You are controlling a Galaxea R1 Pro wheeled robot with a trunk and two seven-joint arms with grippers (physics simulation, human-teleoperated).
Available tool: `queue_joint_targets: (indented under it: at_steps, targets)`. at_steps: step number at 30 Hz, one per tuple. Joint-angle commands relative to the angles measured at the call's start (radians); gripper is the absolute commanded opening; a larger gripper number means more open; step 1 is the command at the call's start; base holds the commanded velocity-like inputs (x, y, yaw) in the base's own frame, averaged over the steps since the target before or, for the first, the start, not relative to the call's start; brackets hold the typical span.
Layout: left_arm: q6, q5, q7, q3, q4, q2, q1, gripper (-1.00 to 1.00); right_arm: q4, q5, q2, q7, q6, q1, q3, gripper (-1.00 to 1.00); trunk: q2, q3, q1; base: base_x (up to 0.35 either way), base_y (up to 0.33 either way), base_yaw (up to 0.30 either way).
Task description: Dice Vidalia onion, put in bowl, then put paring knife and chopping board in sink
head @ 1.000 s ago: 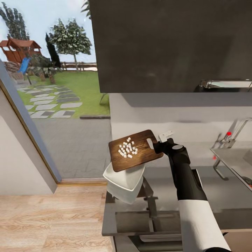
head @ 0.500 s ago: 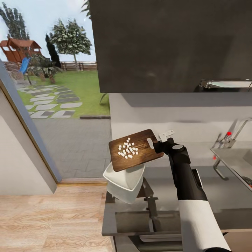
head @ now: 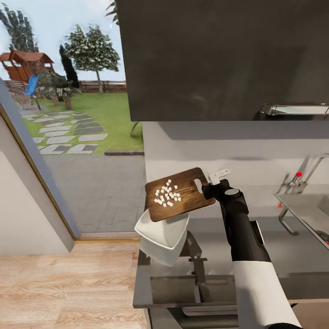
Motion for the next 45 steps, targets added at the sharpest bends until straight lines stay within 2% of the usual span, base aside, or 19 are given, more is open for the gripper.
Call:
queue_joint_targets:
  at_steps: [1, 5, 9, 45]
  targets:
    - [0.0, 0.008, -0.006, 0.001, -0.001, 0.0, 0.0, 1.0, -0.001, 0.018, 0.001, 0.008, 0.001, -0.001, -0.002, -1.0, -0.002, -0.002, 0.001, 0.0, 0.0, 0.0]
    - [0.0, 0.008, -0.006, 0.001, -0.001, 0.0, 0.0, 1.0, -0.001, 0.069, 0.001, 0.007, -0.001, -0.001, -0.003, -1.0, -0.002, -0.002, 0.001, 0.0, 0.0, 0.0]
    - [0.0, 0.008, -0.006, 0.001, -0.001, 0.0, 0.0, 1.0, -0.001, 0.082, 0.001, 0.007, -0.003, -0.001, -0.002, -1.0, -0.002, -0.002, 0.001, 0.0, 0.0, 0.0]
    - [0.001, 0.008, -0.006, 0.001, -0.001, 0.0, 0.0, 1.0, -0.001, 0.092, 0.001, 0.008, -0.005, -0.001, 0.0, -1.0, -0.002, -0.002, 0.001, 0.0, 0.0, 0.0]
